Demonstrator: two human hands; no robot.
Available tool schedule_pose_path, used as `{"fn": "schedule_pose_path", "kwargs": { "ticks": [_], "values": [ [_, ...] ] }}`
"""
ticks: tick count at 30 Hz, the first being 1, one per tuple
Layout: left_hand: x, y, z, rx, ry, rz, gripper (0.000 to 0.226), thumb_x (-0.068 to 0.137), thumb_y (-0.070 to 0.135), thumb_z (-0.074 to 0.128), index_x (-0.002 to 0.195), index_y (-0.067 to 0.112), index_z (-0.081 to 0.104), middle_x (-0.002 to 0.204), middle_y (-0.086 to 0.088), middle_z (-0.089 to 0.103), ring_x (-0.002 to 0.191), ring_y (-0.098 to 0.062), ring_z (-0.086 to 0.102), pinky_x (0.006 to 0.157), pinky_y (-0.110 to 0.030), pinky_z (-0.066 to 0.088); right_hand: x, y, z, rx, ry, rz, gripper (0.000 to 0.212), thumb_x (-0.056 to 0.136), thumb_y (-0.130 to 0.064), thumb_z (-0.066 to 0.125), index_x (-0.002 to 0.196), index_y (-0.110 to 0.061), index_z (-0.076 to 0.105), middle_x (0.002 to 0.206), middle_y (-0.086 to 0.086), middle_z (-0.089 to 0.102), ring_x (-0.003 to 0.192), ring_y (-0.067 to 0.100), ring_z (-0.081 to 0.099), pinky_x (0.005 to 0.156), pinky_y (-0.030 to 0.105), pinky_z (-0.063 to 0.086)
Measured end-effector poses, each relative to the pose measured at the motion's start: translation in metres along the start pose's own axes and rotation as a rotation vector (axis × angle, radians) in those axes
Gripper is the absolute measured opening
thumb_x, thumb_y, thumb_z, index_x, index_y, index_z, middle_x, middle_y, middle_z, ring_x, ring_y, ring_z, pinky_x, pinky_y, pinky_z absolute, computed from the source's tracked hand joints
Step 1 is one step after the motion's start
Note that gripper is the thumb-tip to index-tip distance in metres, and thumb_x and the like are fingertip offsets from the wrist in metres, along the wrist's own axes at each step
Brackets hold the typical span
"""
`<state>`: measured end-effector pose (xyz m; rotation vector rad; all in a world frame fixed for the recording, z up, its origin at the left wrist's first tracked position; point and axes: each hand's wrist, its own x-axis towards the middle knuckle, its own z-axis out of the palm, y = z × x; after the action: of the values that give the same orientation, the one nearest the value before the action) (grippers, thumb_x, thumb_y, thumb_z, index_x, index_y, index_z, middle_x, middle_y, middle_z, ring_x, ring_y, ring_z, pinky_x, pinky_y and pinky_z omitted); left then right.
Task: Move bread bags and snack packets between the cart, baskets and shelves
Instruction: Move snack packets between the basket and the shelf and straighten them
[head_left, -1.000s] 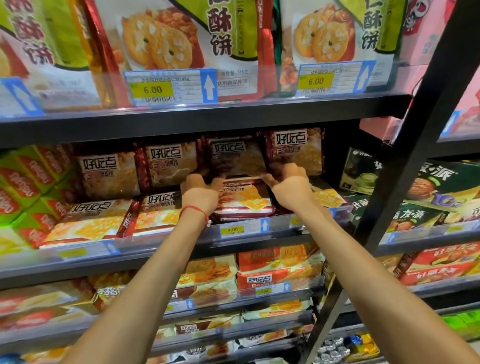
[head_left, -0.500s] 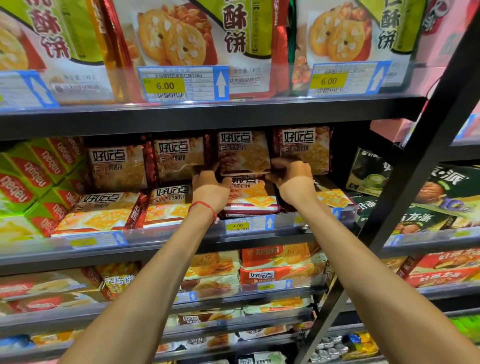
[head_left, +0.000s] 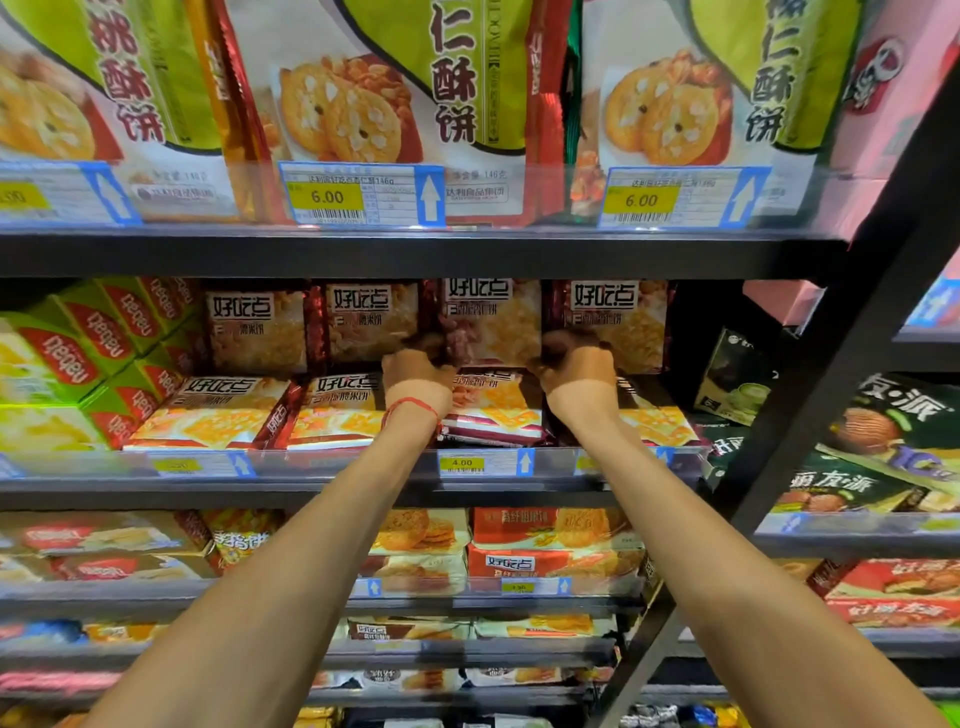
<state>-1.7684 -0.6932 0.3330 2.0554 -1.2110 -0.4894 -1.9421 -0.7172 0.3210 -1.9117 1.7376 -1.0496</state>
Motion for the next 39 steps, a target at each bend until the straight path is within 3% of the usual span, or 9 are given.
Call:
{"fn": "schedule_pose_path", "kwargs": {
  "ticks": [5,8,13,16,20,25,28,39],
  "values": [
    [-0.013,0.007,0.002,0.059,-0.082,0.050,0.032,0.104,0.033,0.056,0.116,0.004,0.063,0.132,-0.020,0.056,0.109,-0.033,0.055,0.089,-0.036,0.043,-0.007,-0.004,-0.006,-0.077,-0.062,0.020,0.037,0.096,-0.004,0.065,0.131,-0.013,0.070,0.119,0.014,0.073,0.109,0.032,0.068,0.089,0.033,0.055],
    [-0.030,0.002,-0.003,0.115,-0.065,0.128,0.041,0.103,0.035,0.058,0.128,0.003,0.059,0.134,-0.021,0.055,0.120,-0.038,0.055,0.096,-0.039,0.045,-0.021,-0.001,-0.010,-0.016,-0.021,-0.012,0.037,0.084,-0.001,0.065,0.120,-0.007,0.074,0.109,0.014,0.073,0.097,0.031,0.069,0.083,0.043,0.061],
    [-0.062,-0.009,-0.022,0.248,0.008,0.410,0.046,0.101,0.025,0.058,0.143,0.009,0.053,0.145,-0.016,0.051,0.131,-0.034,0.051,0.110,-0.042,0.044,-0.050,-0.015,-0.031,-0.185,-0.059,-0.288,0.032,0.094,-0.021,0.065,0.125,-0.015,0.071,0.114,0.007,0.072,0.100,0.028,0.068,0.088,0.039,0.057],
    [-0.089,-0.024,-0.042,0.387,0.097,0.575,0.043,0.102,0.028,0.055,0.143,0.014,0.055,0.142,-0.007,0.056,0.128,-0.027,0.052,0.104,-0.043,0.050,-0.072,-0.020,-0.040,-0.359,-0.057,-0.497,0.030,0.095,-0.028,0.065,0.123,-0.018,0.070,0.112,0.002,0.071,0.107,0.027,0.063,0.086,0.040,0.052],
    [-0.125,-0.049,-0.068,0.634,0.128,0.689,0.042,0.097,0.028,0.059,0.136,0.009,0.060,0.139,-0.011,0.059,0.124,-0.032,0.053,0.100,-0.049,0.050,-0.092,-0.009,-0.038,-0.362,-0.071,-0.710,0.039,0.092,-0.029,0.066,0.129,-0.017,0.067,0.124,-0.001,0.069,0.116,0.023,0.059,0.092,0.038,0.046],
    [-0.179,-0.083,-0.088,0.848,0.121,0.571,0.049,0.095,0.038,0.046,0.135,0.012,0.057,0.137,-0.012,0.060,0.125,-0.034,0.053,0.095,-0.047,0.049,-0.134,-0.023,-0.017,-0.365,-0.182,-0.886,0.043,0.095,-0.035,0.060,0.132,-0.014,0.066,0.132,0.002,0.066,0.123,0.025,0.056,0.102,0.039,0.040],
    [-0.209,-0.122,-0.106,0.895,0.152,0.483,0.052,0.094,0.038,0.049,0.137,0.011,0.059,0.138,-0.012,0.061,0.128,-0.034,0.054,0.098,-0.046,0.047,-0.168,-0.039,0.002,-0.369,-0.254,-0.960,0.048,0.096,-0.040,0.057,0.136,-0.014,0.064,0.136,0.003,0.064,0.128,0.027,0.055,0.106,0.042,0.040],
    [-0.318,-0.316,-0.219,0.993,0.121,0.086,0.057,0.099,0.045,0.045,0.148,0.015,0.045,0.149,-0.013,0.049,0.138,-0.034,0.044,0.106,-0.051,0.042,-0.328,-0.162,0.133,-0.334,-0.463,-1.196,0.057,0.096,-0.045,0.054,0.146,-0.018,0.056,0.150,0.006,0.055,0.139,0.031,0.047,0.113,0.047,0.037]
  ]
}}
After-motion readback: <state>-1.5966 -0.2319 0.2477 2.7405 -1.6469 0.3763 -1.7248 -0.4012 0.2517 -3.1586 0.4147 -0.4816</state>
